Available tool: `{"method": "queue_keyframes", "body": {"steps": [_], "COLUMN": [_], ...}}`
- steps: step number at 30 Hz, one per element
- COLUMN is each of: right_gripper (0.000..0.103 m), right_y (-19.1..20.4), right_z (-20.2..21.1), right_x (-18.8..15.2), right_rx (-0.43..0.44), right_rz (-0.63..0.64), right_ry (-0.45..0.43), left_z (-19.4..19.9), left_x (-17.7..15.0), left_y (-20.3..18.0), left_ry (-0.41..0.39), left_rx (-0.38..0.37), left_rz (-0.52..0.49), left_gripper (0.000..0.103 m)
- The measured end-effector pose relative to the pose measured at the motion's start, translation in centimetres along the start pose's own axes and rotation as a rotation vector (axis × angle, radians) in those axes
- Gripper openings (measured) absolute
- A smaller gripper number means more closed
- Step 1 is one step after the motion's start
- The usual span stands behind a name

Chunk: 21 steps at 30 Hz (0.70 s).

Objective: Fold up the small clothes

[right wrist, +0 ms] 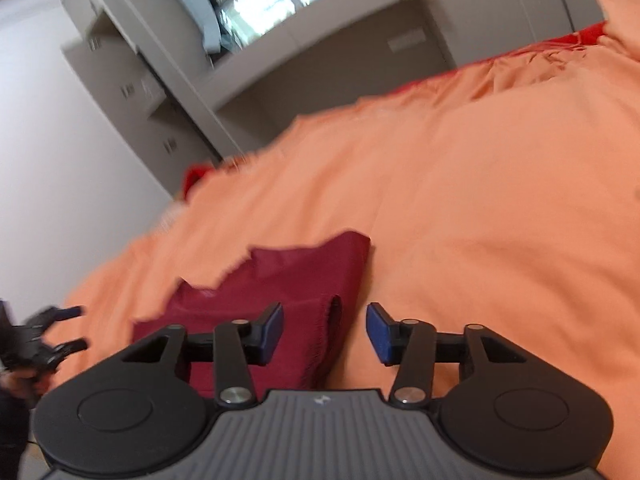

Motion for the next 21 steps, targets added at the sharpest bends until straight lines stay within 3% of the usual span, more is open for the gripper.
{"method": "queue_keyframes", "body": {"steps": [2,5,8,10,15,21], "right_gripper": [0.029,0.014,0.012,0.012,0.011,0.005], "right_y": [0.6,1.8,2.4,2.6,2.3,0.3], "right_z": [-1.2,-1.5,-0.8,-0.4,-0.3,-1.4], "right_x": [0.1,0.2,0.5,0.7,1.1,2.0], "right_rx": [0.013,0.026,0.027,0.027,0.003,-0.029], "right_rz": [0.018,0.041,0.054,0.071,0.079,0.030], "right_ry": [0.010,-0.020,-0.060,-0.077,-0.077,-0.077], "left_z": [-0.2,-0.1,0.4,-0.3,-3.8,-3.6], "left_x": [-1.2,-1.8,-1.4,-1.1,-2.8,-4.6], "left_y": [-1.2,-1.6,-0.3,0.5,-1.1,-1.1], "left_ry": [0.010,-0.005,-0.033,-0.011,0.153,0.181], "left_rx": [0.074,0.099,0.093,0.096,0.104,0.085], "left_rz": [0.008,0.097,0.237,0.323,0.243,0.259], "left_gripper": [0.098,0.097,0.098,0.101,0.092,0.093]}}
Point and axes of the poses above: each gripper's, at about its wrist camera, not at the fingertips, and z roughly against the way its jaws point, y to its left, x to its top, the point moved 4 cm from there along -z, roughly the way its jaws point, and after that the axes turned 12 degrees about z, right-handed, at the moved point
